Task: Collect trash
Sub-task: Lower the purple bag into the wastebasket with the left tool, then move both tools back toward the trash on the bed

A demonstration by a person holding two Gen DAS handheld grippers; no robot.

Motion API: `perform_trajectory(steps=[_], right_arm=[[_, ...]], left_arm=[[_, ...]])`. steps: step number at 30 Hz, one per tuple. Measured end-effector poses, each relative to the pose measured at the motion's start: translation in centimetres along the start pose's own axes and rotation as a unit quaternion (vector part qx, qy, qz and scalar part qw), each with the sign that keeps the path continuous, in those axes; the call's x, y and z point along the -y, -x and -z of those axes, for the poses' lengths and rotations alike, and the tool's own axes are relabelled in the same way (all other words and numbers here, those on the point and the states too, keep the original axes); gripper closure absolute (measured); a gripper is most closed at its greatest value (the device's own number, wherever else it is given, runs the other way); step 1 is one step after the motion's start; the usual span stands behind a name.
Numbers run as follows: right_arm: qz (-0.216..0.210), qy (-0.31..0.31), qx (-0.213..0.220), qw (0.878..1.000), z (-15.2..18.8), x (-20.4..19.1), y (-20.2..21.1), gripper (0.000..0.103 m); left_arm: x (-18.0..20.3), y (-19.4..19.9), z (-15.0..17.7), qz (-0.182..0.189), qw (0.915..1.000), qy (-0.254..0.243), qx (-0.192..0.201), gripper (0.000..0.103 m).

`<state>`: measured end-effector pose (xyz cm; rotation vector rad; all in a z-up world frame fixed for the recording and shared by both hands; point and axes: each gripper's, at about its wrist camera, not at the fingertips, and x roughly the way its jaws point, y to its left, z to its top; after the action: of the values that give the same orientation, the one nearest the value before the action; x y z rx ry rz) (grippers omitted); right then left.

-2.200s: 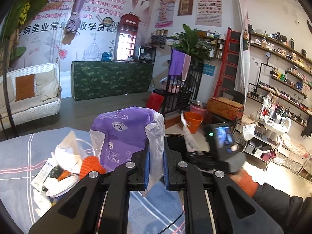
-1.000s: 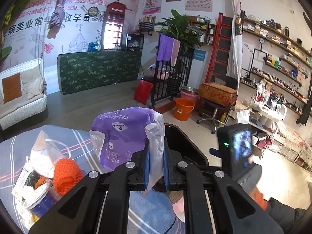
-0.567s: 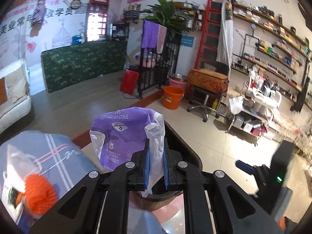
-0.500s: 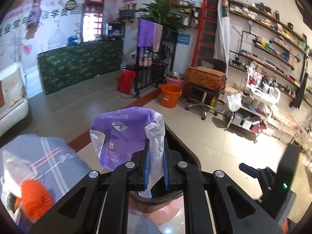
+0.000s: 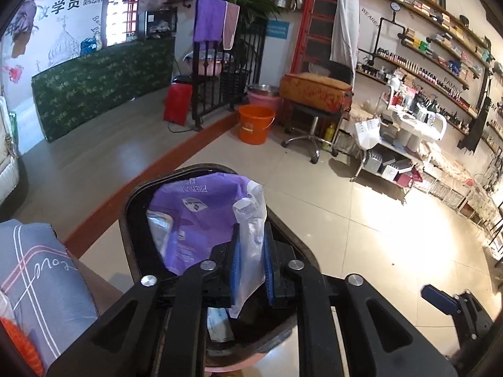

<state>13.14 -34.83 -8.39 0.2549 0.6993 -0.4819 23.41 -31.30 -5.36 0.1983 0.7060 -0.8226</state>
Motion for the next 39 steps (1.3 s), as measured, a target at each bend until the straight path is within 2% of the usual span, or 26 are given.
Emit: perform_trajectory(steps=[1, 2, 3, 5, 9, 12, 16, 20, 26, 39], right_arm=[[0.000, 0.002, 0.000, 1.000, 0.0, -0.1, 0.0, 0.016], [0.001, 0.005, 0.001, 1.000, 0.1, -0.2, 0.0, 0.016], [0.002, 0.009, 0.002, 1.000, 0.2, -0.3, -0.1, 0.016], [0.001, 0.013, 0.002, 1.000, 0.3, -0.5, -0.1, 0.016], [0.001, 0.017, 0.003, 1.000, 0.3, -0.7, -0.1, 0.016], [-0.001, 0.015, 0.001, 1.000, 0.2, -0.9, -0.2, 0.016], [-0.002, 0.015, -0.001, 1.000, 0.1, -1.1, -0.3, 0.016], [-0.005, 0.017, -0.007, 1.000, 0.2, -1.6, -0.5, 0.014], [-0.016, 0.025, -0.010, 0.999, -0.2, -3.5, -0.1, 0.014], [-0.076, 0.073, 0.003, 0.994, -0.7, -9.1, 2.2, 0.014]], left_arm=[[-0.1, -0.2, 0.0, -0.002, 1.0000, 0.001, -0.002, 0.083], [-0.2, -0.2, 0.0, -0.007, 0.9999, 0.006, -0.006, 0.070], [-0.4, -0.1, -0.1, -0.012, 0.9998, 0.011, -0.005, 0.046], [-0.5, 0.5, 0.0, -0.015, 0.9997, 0.017, 0.012, 0.026], [-0.9, 1.7, 0.1, -0.023, 0.9992, 0.023, 0.025, 0.012], [-0.9, 2.8, 0.3, -0.053, 0.9978, 0.020, 0.034, 0.008], [-1.8, 5.1, 0.9, -0.081, 0.9948, 0.043, 0.044, 0.006], [-2.2, 8.0, 1.9, -0.095, 0.9921, 0.052, 0.063, 0.006], [-3.6, 11.1, 3.0, -0.099, 0.9893, 0.084, 0.067, 0.006], [-6.5, 16.4, 5.8, -0.125, 0.9791, 0.139, 0.079, 0.006]])
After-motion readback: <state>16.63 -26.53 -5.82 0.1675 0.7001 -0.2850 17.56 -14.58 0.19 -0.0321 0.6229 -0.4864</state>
